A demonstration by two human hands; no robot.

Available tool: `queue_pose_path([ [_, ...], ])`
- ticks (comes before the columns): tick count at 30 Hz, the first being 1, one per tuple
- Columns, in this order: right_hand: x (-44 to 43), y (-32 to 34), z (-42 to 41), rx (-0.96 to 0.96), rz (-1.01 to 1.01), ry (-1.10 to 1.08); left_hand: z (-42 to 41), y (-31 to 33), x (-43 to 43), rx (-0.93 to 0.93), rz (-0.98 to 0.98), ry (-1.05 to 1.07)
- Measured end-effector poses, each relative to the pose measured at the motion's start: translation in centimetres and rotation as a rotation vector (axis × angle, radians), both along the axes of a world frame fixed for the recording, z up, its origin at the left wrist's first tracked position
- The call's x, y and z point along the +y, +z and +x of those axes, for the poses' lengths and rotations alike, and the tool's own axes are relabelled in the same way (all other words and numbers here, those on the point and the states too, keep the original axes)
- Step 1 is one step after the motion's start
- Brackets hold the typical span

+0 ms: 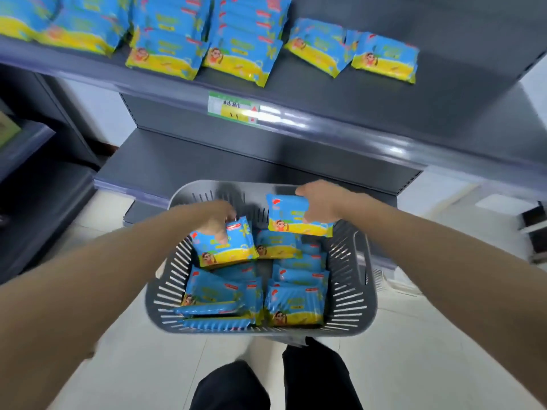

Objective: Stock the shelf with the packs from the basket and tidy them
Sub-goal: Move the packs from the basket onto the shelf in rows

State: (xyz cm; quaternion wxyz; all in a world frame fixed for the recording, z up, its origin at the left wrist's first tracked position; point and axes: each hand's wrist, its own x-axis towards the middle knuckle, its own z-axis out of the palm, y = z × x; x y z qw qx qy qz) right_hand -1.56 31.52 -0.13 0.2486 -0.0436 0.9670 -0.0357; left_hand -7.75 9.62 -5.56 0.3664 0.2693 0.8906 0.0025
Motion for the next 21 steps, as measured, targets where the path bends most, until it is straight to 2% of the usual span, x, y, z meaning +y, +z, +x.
queue_pose_path([
  [5, 3.2, 11.2, -0.7, 0.162, -0.001, -0.016, -0.9, 9.8, 3.2, 0.040, 0.095, -0.106],
  [10, 8.6, 17.7, -3.5, 0.371, 0.005, -0.132, -2.8, 19.6, 8.0, 0.179, 0.320, -0.186],
  [13, 12.0, 18.9, -5.8, 0.419, 0.065, -0.208, -5.1, 23.8, 10.9, 0.332, 0.473, -0.158],
  [15, 14.1, 18.8, -7.4, 0.411, 0.088, -0.259, -7.3, 25.3, 12.8, 0.423, 0.506, -0.150],
  [18, 16.8, 17.7, -9.4, 0.337, 0.137, -0.315, -10.4, 25.6, 15.8, 0.496, 0.455, -0.103],
  [21, 18.7, 16.2, -11.3, 0.289, 0.160, -0.310, -12.9, 24.2, 18.6, 0.470, 0.362, -0.100],
])
